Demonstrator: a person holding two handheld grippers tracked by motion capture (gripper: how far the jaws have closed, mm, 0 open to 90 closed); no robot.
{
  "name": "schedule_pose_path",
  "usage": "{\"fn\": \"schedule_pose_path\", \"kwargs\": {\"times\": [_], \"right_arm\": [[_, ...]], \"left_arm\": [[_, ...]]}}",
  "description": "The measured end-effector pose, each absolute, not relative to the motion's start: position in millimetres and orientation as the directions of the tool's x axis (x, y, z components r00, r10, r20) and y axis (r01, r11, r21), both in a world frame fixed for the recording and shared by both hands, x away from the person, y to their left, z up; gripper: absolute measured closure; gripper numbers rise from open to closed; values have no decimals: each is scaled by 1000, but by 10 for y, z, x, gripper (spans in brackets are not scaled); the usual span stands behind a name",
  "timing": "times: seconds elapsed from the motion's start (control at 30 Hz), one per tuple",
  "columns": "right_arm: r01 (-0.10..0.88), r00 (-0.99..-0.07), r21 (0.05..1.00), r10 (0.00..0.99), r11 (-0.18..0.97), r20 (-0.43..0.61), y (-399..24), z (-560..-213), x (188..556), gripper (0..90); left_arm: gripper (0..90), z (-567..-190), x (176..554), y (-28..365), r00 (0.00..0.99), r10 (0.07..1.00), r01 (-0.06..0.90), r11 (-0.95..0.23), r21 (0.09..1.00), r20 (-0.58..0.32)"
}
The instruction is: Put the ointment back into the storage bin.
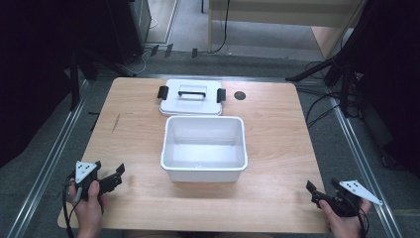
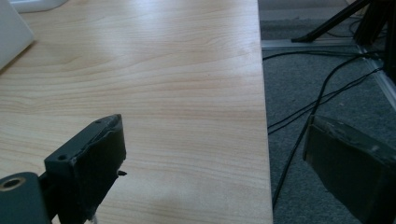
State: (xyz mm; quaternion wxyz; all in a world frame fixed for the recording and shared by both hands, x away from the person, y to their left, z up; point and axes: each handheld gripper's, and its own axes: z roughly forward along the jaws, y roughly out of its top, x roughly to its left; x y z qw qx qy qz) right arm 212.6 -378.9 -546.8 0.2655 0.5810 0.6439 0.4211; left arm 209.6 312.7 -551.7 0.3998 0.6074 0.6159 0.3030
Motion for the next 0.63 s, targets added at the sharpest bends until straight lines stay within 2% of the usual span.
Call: {"fn": "schedule_pose_path", "kwargs": {"times": [0.33, 0.63], "right_arm": [[550, -180, 835, 977, 2, 116, -3741, -5474, 2162, 60], [560, -181, 828, 974, -8, 132, -3750, -5477, 2175, 75]], "left_arm": [[140, -5517, 2102, 3128, 59, 991, 510, 77, 857, -124], [140, -5518, 2107, 3126, 61, 990, 513, 77, 855, -126]]}}
